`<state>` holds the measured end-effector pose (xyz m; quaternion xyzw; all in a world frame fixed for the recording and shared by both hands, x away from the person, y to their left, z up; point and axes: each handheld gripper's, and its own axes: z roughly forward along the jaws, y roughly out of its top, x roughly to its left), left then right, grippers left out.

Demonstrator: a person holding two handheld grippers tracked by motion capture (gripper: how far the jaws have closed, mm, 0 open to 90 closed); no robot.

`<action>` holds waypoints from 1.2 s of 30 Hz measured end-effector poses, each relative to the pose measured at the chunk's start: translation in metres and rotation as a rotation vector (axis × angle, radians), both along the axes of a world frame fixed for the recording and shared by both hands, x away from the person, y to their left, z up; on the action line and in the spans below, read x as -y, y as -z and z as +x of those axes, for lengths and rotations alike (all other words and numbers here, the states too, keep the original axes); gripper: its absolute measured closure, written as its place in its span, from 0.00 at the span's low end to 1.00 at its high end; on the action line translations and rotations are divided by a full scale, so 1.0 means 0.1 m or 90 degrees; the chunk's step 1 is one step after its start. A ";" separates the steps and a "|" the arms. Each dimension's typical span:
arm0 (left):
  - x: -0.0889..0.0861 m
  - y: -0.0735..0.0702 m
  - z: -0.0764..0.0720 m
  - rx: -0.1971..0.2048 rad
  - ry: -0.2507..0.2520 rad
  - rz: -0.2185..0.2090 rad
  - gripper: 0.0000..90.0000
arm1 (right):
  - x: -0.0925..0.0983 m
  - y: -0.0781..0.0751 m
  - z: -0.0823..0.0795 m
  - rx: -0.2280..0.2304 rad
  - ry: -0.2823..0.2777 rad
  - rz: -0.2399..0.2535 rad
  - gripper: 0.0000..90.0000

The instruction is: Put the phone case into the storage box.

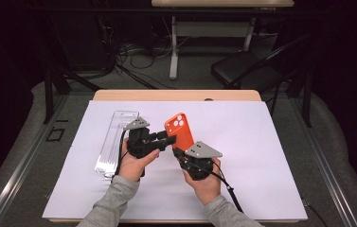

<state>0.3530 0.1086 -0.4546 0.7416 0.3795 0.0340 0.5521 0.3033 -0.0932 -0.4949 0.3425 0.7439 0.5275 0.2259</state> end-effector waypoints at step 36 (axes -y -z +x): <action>-0.01 0.09 0.01 -0.049 0.012 -0.018 0.77 | 0.00 0.00 -0.01 -0.009 -0.010 0.009 0.99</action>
